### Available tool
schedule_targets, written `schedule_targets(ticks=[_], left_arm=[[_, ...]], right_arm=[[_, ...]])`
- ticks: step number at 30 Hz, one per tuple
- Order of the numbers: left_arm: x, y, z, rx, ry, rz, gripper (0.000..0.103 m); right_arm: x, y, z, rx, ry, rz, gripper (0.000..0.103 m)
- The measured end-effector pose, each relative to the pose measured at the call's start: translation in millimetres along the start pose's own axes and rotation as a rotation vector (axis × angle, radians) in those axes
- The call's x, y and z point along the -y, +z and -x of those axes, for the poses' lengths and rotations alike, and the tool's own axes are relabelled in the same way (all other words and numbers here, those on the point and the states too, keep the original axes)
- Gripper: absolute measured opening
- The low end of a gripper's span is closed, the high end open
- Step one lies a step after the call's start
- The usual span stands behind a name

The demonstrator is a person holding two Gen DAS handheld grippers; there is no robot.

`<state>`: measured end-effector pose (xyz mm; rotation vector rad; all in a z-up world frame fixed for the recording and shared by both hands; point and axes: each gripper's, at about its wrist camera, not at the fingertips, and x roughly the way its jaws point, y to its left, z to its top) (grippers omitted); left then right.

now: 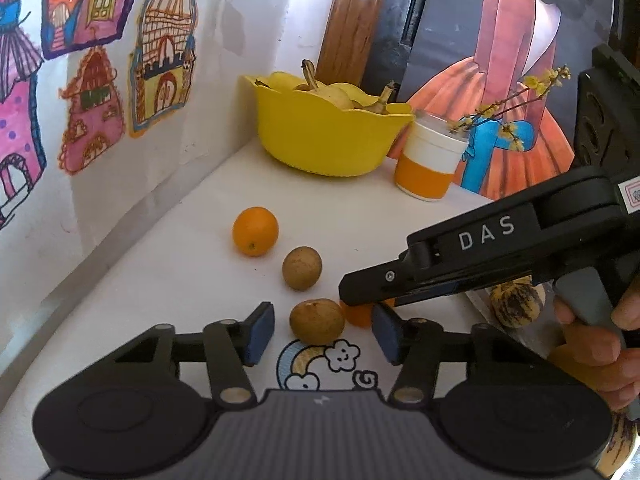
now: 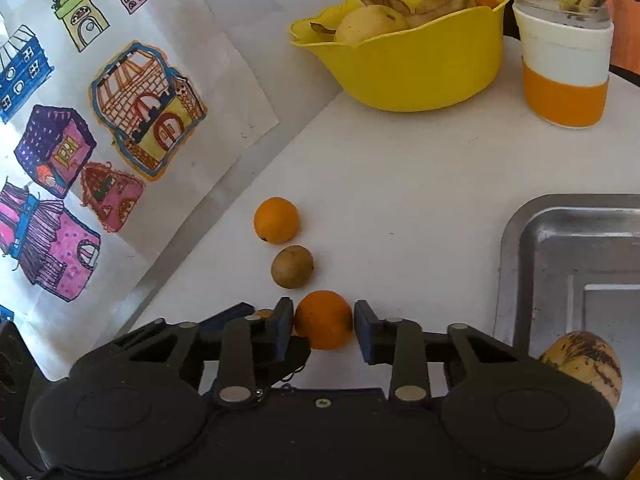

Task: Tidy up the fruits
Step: 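Grasp a brown round fruit with the left tool while the right grasps a small orange, then carry the brown fruit and orange in both tools over the metal tray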

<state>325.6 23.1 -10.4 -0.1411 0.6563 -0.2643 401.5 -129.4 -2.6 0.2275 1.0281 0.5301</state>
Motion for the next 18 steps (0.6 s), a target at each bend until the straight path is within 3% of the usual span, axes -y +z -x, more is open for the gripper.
schedule_targets(ticks=[9, 18], left_arm=[[5, -2, 2, -0.014, -0.016, -0.023, 0.033], [3, -2, -1, -0.006, 0.02, -0.007, 0.032]], right_arm=[[5, -4, 6, 0.015, 0.009, -0.016, 0.034], [18, -9, 25, 0.043, 0.018, -0.01, 0.034]])
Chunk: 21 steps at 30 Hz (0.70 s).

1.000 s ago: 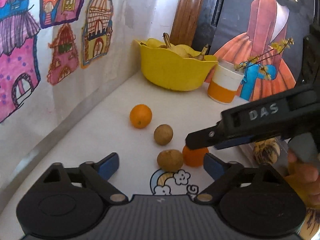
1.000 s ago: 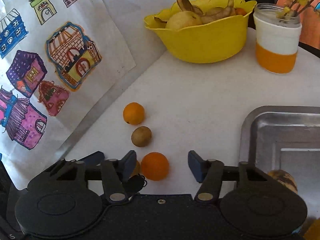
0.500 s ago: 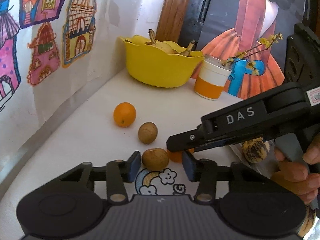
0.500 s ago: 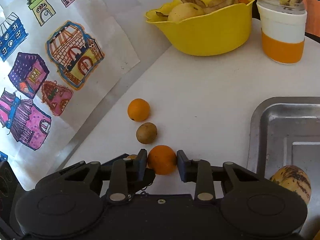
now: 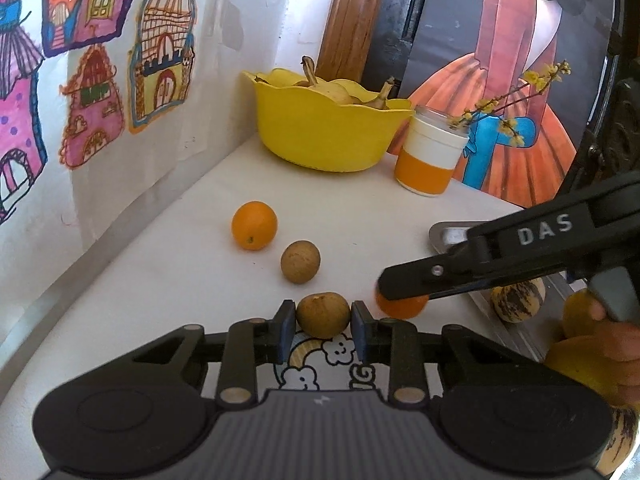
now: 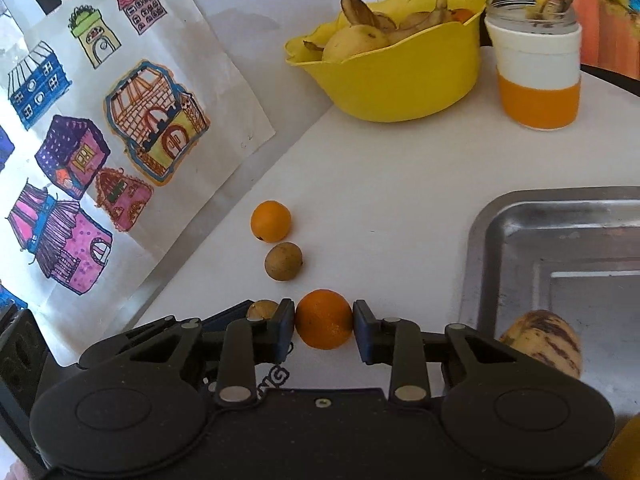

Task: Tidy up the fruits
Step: 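Carry the brown fruit and orange in both tools over the metal tray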

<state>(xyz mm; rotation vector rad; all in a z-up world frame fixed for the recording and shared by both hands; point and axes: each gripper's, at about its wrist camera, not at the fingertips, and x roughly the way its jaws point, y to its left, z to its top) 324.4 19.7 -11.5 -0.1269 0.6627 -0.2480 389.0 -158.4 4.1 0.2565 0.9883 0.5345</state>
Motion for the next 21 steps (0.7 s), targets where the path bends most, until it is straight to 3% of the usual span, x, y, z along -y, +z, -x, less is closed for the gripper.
schedule_targets(ticks=[5, 9, 16, 21], left_arm=[[6, 1, 1, -0.011, 0.027, 0.011, 0.032], [11, 5, 1, -0.023, -0.02, 0.053, 0.032], [48, 17, 1, 0.022, -0.099, 0.049, 0.032], [78, 16, -3, 0.01, -0.153, 0.016, 0.032]], right_arm=[[7, 0, 21, 0.038, 0.028, -0.012, 0.034], [18, 2, 51, 0.098, 0.023, -0.021, 0.034], [56, -7, 111, 0.23, -0.077, -0.02, 0.034], [91, -26, 133, 0.243, -0.132, -0.05, 0.034]])
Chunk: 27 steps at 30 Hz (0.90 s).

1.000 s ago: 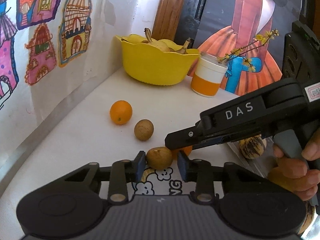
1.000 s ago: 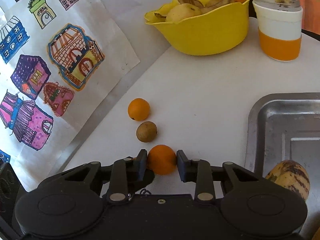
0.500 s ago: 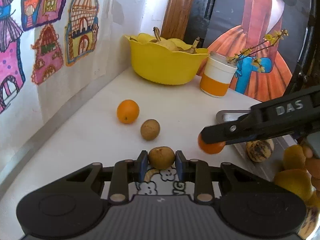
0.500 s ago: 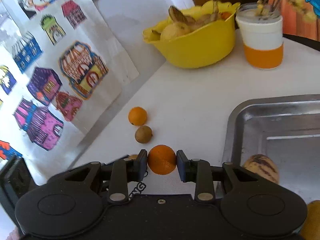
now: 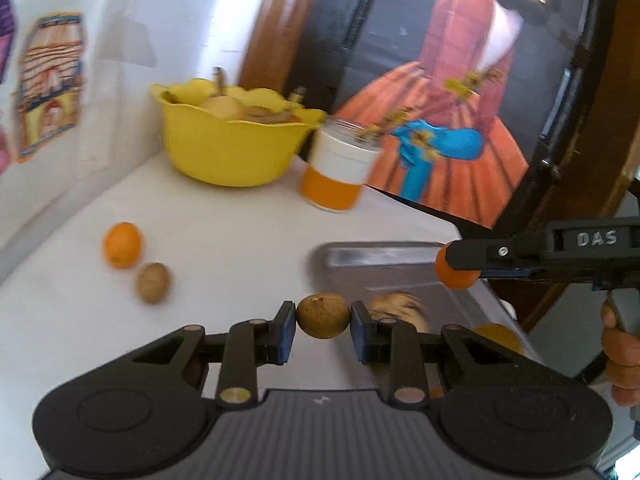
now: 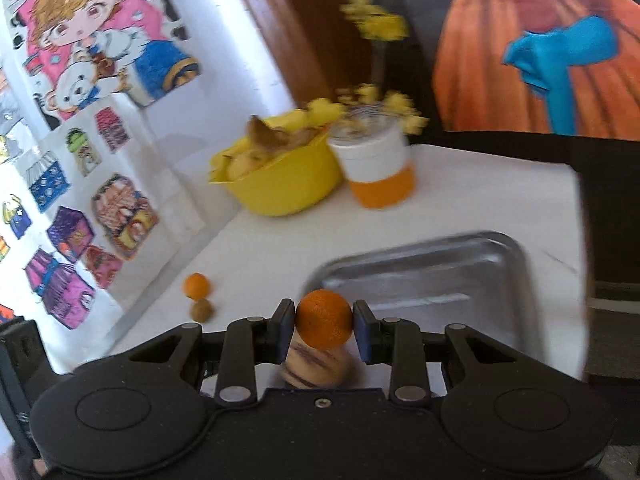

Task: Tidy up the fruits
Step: 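Carry the brown fruit and orange in both tools over the metal tray, then lower both fruits onto the tray and open both tools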

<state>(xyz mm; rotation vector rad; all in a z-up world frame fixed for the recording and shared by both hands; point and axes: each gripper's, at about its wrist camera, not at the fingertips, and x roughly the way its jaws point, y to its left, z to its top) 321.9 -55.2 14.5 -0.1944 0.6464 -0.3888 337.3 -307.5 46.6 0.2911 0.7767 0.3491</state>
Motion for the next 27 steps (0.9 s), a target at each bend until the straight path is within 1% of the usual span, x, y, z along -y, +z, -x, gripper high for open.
schedule_targets(ticks=[5, 10, 14, 19, 23, 24, 26, 27], left_arm=[[27, -7, -2, -0.03, -0.042, -0.054, 0.032], [44, -14, -8, -0.079, -0.056, -0.081, 0.032], [48, -18, -10, -0.102, -0.049, -0.084, 0.032], [46, -19, -14, -0.125, -0.045, -0.058, 0.032], [45, -19, -14, -0.119, -0.037, -0.053, 0.033], [45, -19, -13, -0.115, -0.037, -0.051, 0.034], [45, -19, -11, -0.112, -0.038, -0.049, 0.039], [45, -19, -9, -0.108, -0.035, -0.05, 0.045]], right_arm=[[20, -14, 5, -0.001, -0.026, -0.011, 0.034], [28, -20, 8, 0.023, -0.012, -0.031, 0.034], [28, -21, 8, 0.028, -0.006, -0.03, 0.034], [27, -23, 8, 0.025, 0.0, -0.028, 0.036], [24, -25, 9, 0.029, 0.003, -0.013, 0.037], [22, -26, 10, 0.034, -0.001, -0.005, 0.039], [19, -26, 13, 0.049, -0.009, 0.01, 0.043], [17, -26, 15, 0.055, -0.012, 0.015, 0.046]])
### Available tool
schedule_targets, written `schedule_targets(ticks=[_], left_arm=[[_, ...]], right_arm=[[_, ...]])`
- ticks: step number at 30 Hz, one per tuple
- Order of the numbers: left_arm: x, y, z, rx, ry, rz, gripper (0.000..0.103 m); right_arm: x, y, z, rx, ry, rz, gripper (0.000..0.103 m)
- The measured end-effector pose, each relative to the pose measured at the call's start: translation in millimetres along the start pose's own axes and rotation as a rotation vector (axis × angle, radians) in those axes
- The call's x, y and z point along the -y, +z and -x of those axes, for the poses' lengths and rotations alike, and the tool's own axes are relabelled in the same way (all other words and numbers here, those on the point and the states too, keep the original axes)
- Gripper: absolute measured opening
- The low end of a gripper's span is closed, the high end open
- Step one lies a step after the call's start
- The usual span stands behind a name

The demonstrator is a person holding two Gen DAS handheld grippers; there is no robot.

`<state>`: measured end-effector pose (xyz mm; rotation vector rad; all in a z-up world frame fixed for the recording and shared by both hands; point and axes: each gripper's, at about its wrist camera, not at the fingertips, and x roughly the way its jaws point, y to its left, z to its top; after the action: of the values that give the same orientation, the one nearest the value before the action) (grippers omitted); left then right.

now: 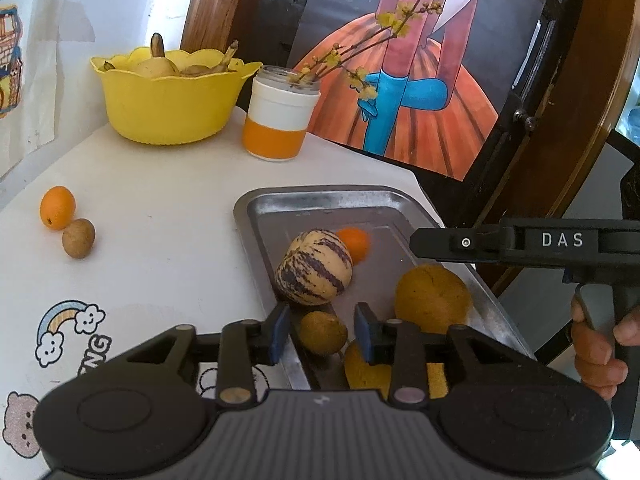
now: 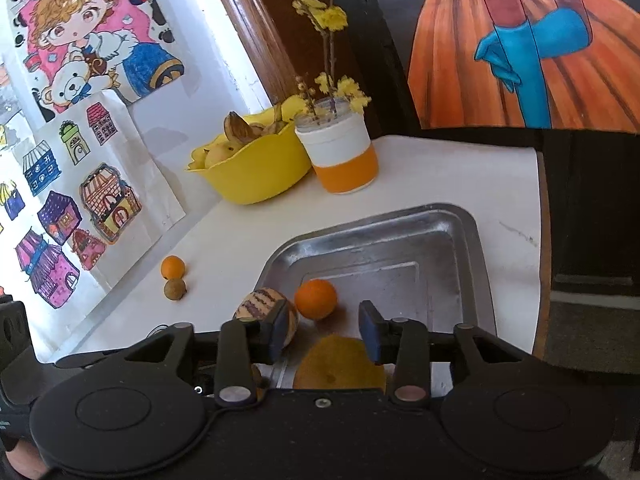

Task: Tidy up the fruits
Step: 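Lower both fruits onto the tray and open both tools, then withdraw both tools toward the last orange and brown fruit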

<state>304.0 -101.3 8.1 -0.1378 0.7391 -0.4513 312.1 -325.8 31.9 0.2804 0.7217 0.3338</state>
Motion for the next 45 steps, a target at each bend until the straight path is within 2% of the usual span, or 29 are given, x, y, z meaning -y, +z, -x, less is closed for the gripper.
schedule_targets(ticks=[1, 3, 5, 7, 10, 13, 17, 21, 29, 34, 45], left_arm=[[0, 0, 2, 0.005, 0.003, -0.001, 0.055], [-1, 1, 6, 0.021, 0.01, 0.007, 0.069], [-2, 2, 13, 0.038, 0.015, 0.018, 0.077], [-4, 2, 20, 0.054, 0.025, 0.03, 0.093], [-9, 3, 33, 0.089, 0.047, 0.053, 0.101], [-16, 0, 47, 0.106, 0.073, 0.087, 0.102], [-27, -9, 71, 0.124, 0.101, 0.12, 0.102], [-34, -20, 96, 0.135, 0.127, 0.119, 0.102], [-54, -46, 133, 0.11, 0.191, 0.135, 0.102], [-67, -63, 149, 0.086, 0.235, 0.151, 0.102], [-90, -79, 173, 0.066, 0.279, 0.16, 0.102]], right_arm=[[-1, 0, 2, 0.005, -0.003, 0.003, 0.049], [-4, 1, 7, 0.015, -0.009, 0.011, 0.056], [-8, 1, 13, 0.026, -0.016, 0.021, 0.065], [-13, 1, 20, 0.036, -0.022, 0.033, 0.077], [-21, 0, 31, 0.054, -0.029, 0.055, 0.088], [-32, -5, 45, 0.074, -0.049, 0.086, 0.099], [-50, -18, 63, 0.081, -0.071, 0.134, 0.102], [-68, -34, 78, 0.04, -0.093, 0.179, 0.102], [-105, -74, 91, -0.112, -0.114, 0.248, 0.102], [-134, -94, 97, -0.142, -0.126, 0.347, 0.102], [-182, -113, 89, -0.186, -0.074, 0.463, 0.102]])
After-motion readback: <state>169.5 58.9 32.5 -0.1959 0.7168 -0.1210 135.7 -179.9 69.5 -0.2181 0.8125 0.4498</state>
